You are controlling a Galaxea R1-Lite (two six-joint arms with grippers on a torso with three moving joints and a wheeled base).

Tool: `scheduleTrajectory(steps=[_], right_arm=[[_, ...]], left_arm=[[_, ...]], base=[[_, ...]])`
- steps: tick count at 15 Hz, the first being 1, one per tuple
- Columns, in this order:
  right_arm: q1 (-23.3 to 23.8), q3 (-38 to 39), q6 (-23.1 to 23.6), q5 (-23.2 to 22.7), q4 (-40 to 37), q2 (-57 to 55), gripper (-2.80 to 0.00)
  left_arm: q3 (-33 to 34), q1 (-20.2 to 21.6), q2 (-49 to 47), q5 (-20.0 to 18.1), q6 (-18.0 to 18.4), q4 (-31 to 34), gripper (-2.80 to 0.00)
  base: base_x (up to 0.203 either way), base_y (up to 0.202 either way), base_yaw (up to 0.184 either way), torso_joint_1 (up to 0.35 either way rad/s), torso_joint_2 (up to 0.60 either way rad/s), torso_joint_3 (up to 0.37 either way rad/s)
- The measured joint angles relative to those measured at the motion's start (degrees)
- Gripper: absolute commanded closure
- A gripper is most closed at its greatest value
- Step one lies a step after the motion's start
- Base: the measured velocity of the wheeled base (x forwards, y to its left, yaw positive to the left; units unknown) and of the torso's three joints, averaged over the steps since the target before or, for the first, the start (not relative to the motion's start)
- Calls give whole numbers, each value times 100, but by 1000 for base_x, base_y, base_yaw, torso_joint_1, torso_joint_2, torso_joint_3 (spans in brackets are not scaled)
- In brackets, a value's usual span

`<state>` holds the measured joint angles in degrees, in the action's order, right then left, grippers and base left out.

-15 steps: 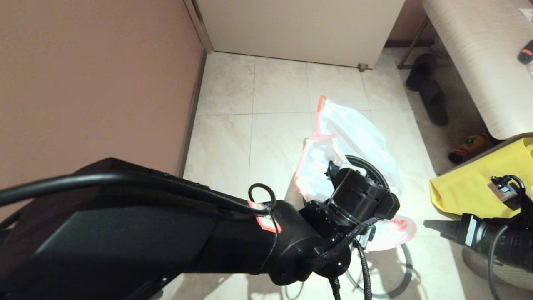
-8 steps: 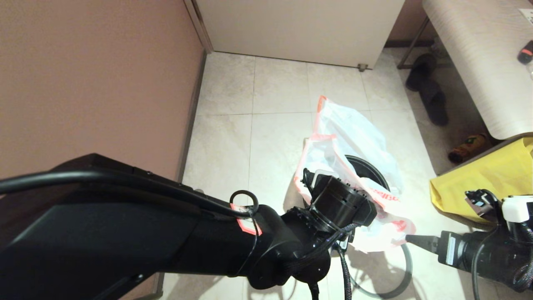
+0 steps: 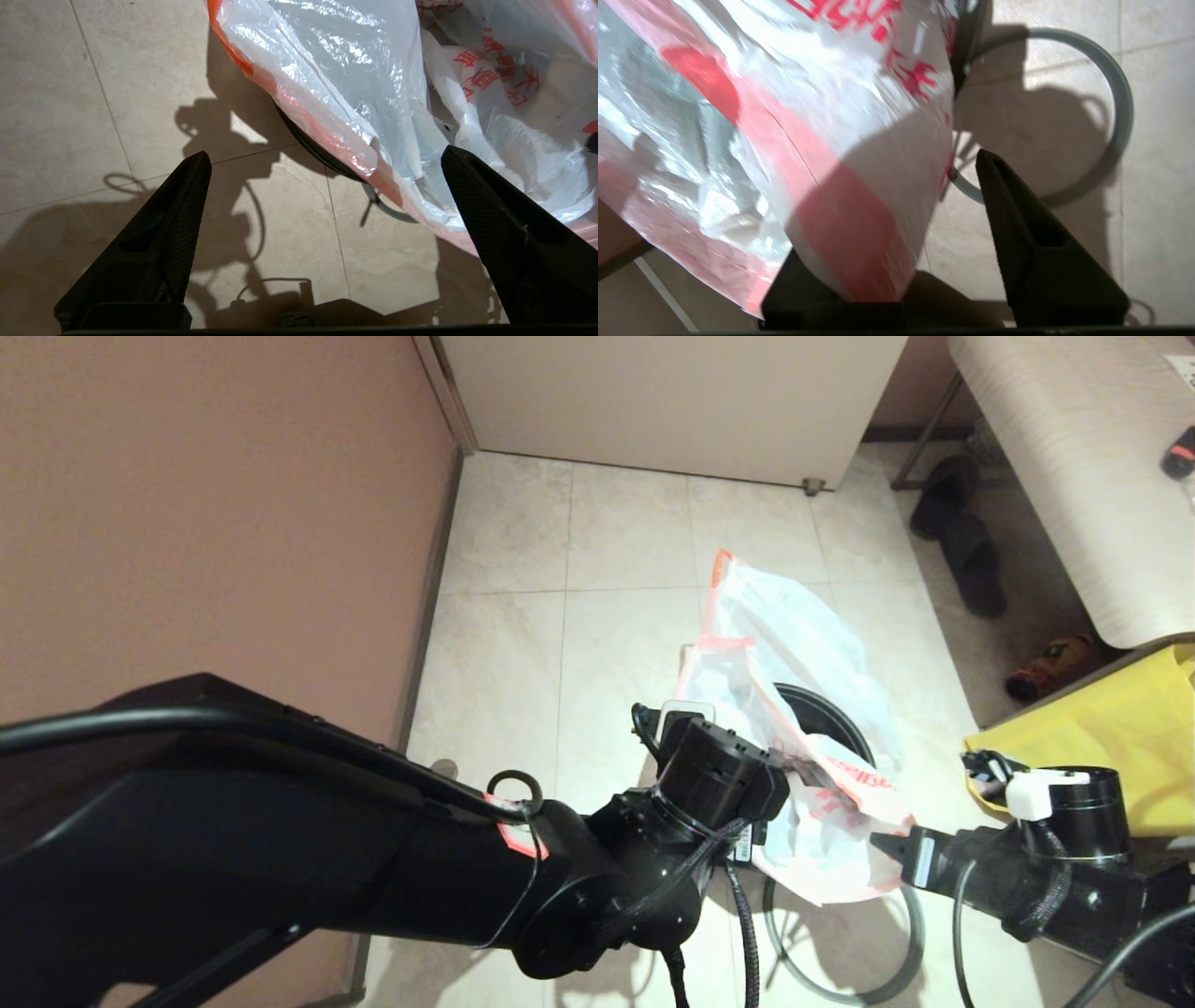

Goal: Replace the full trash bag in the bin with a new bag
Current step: Put the new garbage bag on the trash can

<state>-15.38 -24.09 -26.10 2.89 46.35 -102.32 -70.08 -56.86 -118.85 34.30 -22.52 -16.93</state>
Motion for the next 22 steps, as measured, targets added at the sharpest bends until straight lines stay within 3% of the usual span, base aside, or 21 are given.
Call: scheduleTrajectory(steps=[2,6,12,13,19,22], right_arm=[[-68,-75,9,22,586,-311,0],[-204,-232,6,155,640,-548,0],[-226,-256,-27,153,662,-553,0],[-226,-261,-27,151,663,-535,0],[-198,-280,-30,148,654,-470,0],[-182,-302,-24,154,656,-583,0]], left_arm=[[-17,20,-8,-37,-102,-286,-280],[-215,60,-334,78,-400,-325,-280],[-638,390,-935,59,-439,-338,-280],[-707,414,-1026,61,-437,-342,0],[-930,455,-1365,80,-439,-343,0],[-675,427,-1348,89,-591,-348,0]], base=[[0,0,0,0,0,0],[0,0,0,0,0,0],[0,0,0,0,0,0],[0,0,0,0,0,0],[0,0,0,0,0,0],[0,0,0,0,0,0]])
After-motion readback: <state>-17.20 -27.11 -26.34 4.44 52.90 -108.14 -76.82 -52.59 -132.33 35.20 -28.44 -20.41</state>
